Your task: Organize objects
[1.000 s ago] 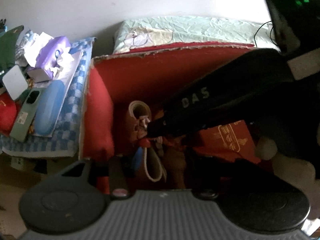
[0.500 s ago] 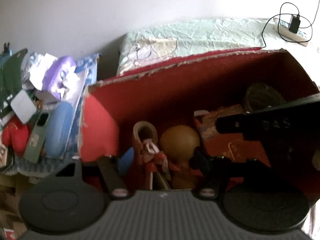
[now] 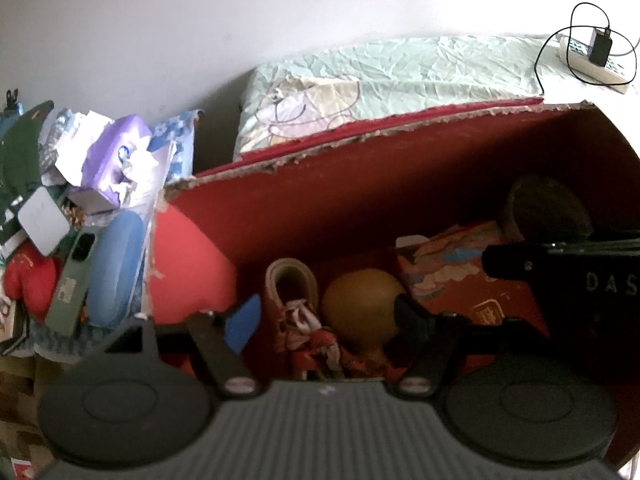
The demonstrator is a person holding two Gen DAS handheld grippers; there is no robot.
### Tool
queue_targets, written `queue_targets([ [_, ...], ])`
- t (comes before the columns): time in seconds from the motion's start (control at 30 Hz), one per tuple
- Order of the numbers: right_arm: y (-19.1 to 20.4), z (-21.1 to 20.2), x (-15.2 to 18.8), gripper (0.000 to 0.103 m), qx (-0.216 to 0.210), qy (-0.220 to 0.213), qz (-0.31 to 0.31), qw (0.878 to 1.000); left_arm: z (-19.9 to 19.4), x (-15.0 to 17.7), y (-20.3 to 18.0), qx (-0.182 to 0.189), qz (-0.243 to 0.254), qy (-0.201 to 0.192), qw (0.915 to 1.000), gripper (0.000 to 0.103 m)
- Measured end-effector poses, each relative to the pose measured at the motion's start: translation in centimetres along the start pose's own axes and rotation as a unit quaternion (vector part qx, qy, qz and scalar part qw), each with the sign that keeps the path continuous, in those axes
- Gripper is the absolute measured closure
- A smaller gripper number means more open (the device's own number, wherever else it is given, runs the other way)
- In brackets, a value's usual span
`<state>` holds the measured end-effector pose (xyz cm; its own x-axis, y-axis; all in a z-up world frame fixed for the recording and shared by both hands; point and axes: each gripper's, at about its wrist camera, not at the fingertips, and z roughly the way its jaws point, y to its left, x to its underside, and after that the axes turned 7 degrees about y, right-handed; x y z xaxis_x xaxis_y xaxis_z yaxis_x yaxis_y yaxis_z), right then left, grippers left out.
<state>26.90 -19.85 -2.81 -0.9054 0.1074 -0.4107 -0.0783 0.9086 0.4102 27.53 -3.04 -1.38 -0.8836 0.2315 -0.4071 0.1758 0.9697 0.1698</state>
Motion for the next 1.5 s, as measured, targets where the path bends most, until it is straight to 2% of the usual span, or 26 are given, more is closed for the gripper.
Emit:
queue_targets([
  [0.23,0.0,0.2,0.1,0.072,-0.003,0.008,0.005,1.0,0.3,-0.2,0.1,0.004,-0.003,0.003,1.0,0.027],
  [0.6,0.3,0.2,0.2,0.072,0.017,0.006,0.002,1.0,0.8,-0.4,0.1,0.014,-0.005,0.018,0.9997,0.026],
  [0.9,0.7,-0.1,0.5,0.078,0.034,-0.01,-0.004,0.999,1.1,-0.5,0.2,0.018,0.0,0.031,0.9994,0.024],
  [1.5,1.1,0.1,0.6,0.083,0.051,-0.008,-0.007,0.999,1.2,-0.5,0.2,0.019,-0.002,0.04,0.999,0.024],
])
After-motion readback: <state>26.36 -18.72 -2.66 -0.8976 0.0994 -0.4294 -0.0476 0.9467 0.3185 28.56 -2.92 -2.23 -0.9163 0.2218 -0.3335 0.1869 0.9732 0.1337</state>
